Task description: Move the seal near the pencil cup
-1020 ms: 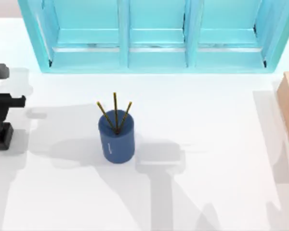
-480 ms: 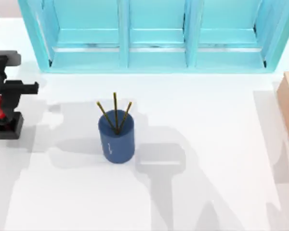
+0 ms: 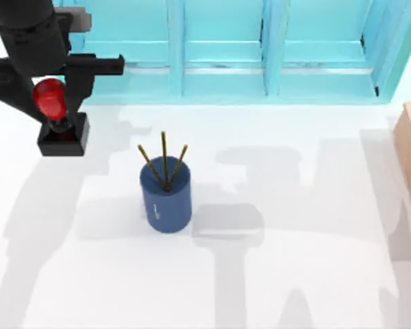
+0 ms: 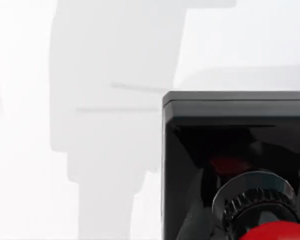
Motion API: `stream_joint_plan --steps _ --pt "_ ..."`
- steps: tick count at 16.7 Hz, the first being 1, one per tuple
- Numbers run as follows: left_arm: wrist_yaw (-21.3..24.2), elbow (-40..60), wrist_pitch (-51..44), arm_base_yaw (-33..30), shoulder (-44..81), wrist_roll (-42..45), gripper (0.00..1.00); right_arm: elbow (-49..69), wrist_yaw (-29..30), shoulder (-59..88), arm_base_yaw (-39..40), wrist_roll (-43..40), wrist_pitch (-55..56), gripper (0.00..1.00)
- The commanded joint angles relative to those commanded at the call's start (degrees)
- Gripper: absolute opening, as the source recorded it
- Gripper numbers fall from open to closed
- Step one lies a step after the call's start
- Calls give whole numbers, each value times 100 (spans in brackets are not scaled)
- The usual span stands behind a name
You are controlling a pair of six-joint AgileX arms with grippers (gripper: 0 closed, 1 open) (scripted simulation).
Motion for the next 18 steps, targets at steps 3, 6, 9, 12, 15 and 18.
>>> stream_joint_plan --steps 3,6,9,12,15,18 --pt "-1 173 -169 -153 -35 -154 0 0 0 0 0 0 0 100" --pt "3 159 -154 -129 -19 -139 0 0 0 0 0 0 0 100" --pt "1 -2 -127 -239 -162 -302 0 0 0 0 0 0 0 100" --pt "6 -363 -85 -539 -447 -575 0 0 0 0 0 0 0 100" --pt "-2 -616 -30 -761 -688 -792 0 0 0 0 0 0 0 100" --pt "-3 -624 -27 -768 -697 -798 0 0 0 0 0 0 0 100"
